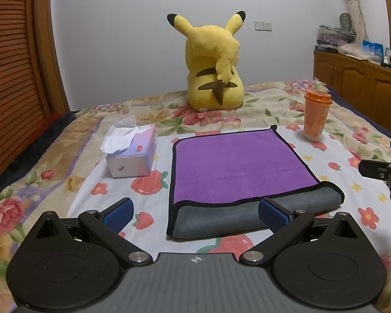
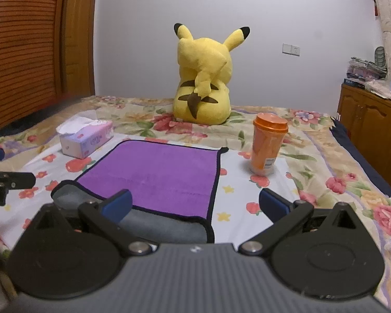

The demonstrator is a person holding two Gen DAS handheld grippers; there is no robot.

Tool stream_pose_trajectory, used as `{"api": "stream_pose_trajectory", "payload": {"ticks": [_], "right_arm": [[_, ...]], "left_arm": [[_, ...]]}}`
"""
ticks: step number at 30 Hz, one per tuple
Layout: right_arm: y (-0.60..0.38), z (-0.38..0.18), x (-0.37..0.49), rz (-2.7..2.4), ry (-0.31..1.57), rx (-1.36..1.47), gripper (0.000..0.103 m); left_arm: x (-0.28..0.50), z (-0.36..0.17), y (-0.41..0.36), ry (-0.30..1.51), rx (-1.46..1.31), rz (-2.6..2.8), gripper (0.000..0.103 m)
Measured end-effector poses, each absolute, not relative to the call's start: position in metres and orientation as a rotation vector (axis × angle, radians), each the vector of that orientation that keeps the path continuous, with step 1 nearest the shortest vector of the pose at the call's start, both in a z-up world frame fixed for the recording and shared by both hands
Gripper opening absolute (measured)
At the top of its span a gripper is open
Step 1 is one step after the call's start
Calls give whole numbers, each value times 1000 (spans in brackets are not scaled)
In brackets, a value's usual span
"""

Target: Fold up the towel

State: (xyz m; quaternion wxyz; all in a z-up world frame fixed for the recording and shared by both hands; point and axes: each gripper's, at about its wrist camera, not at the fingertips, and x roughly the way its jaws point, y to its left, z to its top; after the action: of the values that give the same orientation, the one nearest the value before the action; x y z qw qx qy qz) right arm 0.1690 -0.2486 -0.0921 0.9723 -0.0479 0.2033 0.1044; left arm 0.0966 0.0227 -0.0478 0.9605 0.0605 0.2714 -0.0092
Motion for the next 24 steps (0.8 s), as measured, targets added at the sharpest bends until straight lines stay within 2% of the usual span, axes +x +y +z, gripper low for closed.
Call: {"api": "stream_pose_trajectory", "payload": {"ticks": [24], "right_arm": [[-237,-114,218,290,534,-113,103]], "left_arm": [[148,-75,38,649,112,-53,103]]}}
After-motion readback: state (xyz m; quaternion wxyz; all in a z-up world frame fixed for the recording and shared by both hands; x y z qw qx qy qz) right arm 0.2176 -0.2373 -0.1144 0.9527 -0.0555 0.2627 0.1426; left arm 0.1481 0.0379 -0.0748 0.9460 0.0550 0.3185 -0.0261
